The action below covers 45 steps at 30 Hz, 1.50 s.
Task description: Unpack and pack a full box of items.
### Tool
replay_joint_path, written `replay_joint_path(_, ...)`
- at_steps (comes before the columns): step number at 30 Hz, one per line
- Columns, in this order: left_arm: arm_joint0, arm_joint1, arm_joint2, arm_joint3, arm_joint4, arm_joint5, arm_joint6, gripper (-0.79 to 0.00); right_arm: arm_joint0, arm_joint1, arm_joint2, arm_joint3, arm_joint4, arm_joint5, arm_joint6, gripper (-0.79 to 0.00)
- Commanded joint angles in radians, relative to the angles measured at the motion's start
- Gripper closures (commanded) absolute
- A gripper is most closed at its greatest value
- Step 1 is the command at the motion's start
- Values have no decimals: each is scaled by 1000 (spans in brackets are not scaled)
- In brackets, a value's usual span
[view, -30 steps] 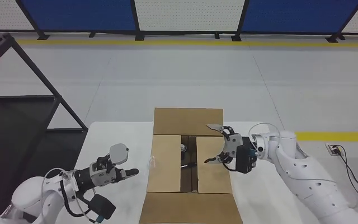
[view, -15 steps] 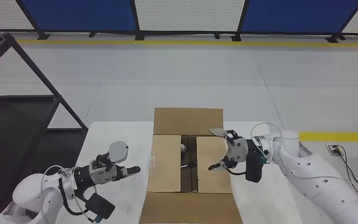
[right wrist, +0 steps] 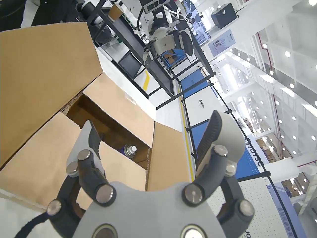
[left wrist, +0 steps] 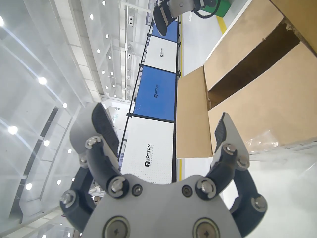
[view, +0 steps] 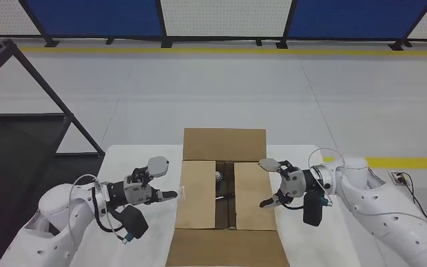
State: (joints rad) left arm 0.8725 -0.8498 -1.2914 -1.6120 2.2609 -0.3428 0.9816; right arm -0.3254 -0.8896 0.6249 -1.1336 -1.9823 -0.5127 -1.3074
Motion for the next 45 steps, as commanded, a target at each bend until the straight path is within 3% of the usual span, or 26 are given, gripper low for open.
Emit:
replay_joint_path(1, 1, 0, -1, -1, 1, 1, 0, -785, 0, 0, 0, 0, 1, -1, 1, -785)
replay_joint_path(13, 6, -4, 17, -6, -21, 5, -31, -785, -27, 0, 12, -40, 11, 43, 53, -785)
replay_joint_path(16, -30, -7, 58, -4, 92, 28, -94, -785, -41, 6, 21, -65, -19, 75, 42, -785)
replay_joint_path(22, -140, -34, 176, 66, 81, 24, -31, -785, -87, 29, 54, -105, -74, 134, 25, -785)
replay_joint_path(28, -180, -43, 175, 134, 24, 67, -24, -785, -146, 48, 111, -171, -78, 189, 161, -785)
replay_joint_path(34, -64, -12, 53, 113, 18, 121, -23, -785, -150, 44, 115, -293, -156, 186, 340, -785)
replay_joint_path(40, 139, 28, -126, 5, 24, 147, -30, -785, -91, 3, 48, -335, -216, 208, 340, -785)
replay_joint_path(42, 206, 37, -183, -23, 11, 154, -37, -785, -61, -13, 17, -324, -234, 174, 323, -785)
replay_joint_path(45, 275, 43, -244, -42, -31, 152, -34, -785, -61, -13, 17, -324, -234, 174, 323, -785)
